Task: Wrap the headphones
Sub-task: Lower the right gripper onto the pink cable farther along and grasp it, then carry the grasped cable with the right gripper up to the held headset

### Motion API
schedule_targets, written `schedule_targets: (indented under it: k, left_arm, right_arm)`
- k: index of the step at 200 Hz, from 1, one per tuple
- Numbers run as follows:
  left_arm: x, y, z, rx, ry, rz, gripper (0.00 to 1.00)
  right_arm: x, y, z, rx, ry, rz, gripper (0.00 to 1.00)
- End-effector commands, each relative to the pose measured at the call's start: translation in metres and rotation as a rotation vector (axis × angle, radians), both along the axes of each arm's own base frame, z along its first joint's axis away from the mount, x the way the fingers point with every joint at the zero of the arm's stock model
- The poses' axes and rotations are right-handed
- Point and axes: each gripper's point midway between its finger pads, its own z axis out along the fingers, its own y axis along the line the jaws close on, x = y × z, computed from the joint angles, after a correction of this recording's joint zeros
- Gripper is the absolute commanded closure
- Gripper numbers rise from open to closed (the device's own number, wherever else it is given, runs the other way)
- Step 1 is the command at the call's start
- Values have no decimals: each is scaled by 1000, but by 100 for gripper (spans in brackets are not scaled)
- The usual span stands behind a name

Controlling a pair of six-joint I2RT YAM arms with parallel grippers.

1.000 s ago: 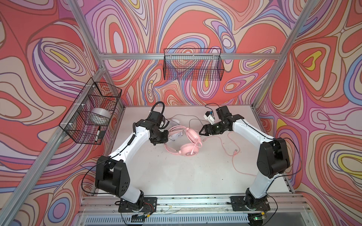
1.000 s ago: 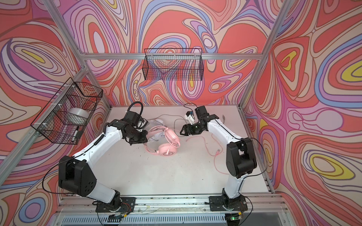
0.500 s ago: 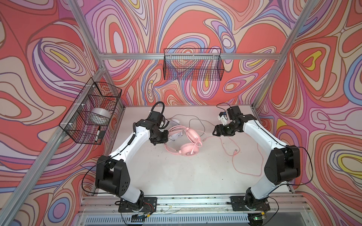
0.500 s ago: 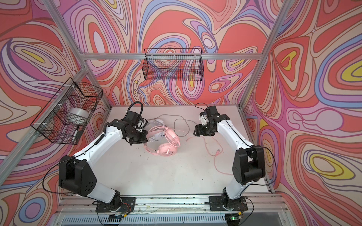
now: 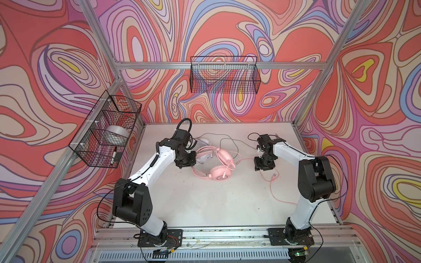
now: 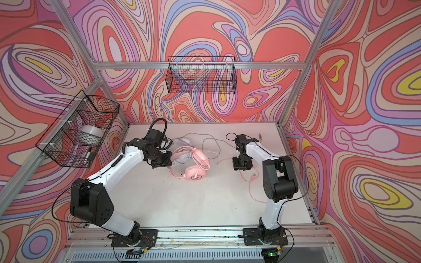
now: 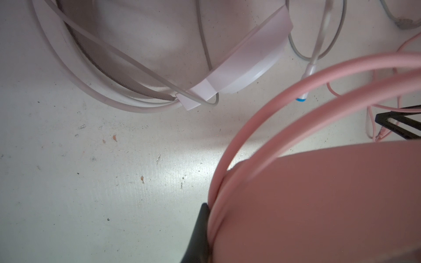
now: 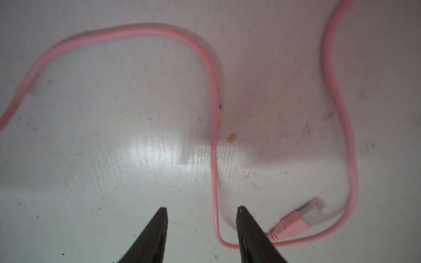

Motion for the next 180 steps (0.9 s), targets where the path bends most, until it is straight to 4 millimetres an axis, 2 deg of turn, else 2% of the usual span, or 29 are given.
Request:
schedule_targets:
  k: [1,38,73,116,160,180]
  left_arm:
    - [11,-10,20,-66,-50,0,100]
    - [11,-10,20,-67,-47,5,100]
    - [13,-9,19,-70,-47,18,100]
    - [19,-9,18,-91,-44,70,100]
    - [28,-11,28,-129,-48,124,100]
    - [33,-11,37,-142,-52,144,100]
  right_arm:
    - [7,-7,-10,-44,-19,-22,50]
    - [10,-8,-24,-59,-6,-17,57]
    - [7,-7,-35,-55,17,-7,71]
    - [5,-2,-35,-25,12,1,82]
    - [2,6,-29,25,11,33,100]
    - [1,19,-19,93,-13,63,100]
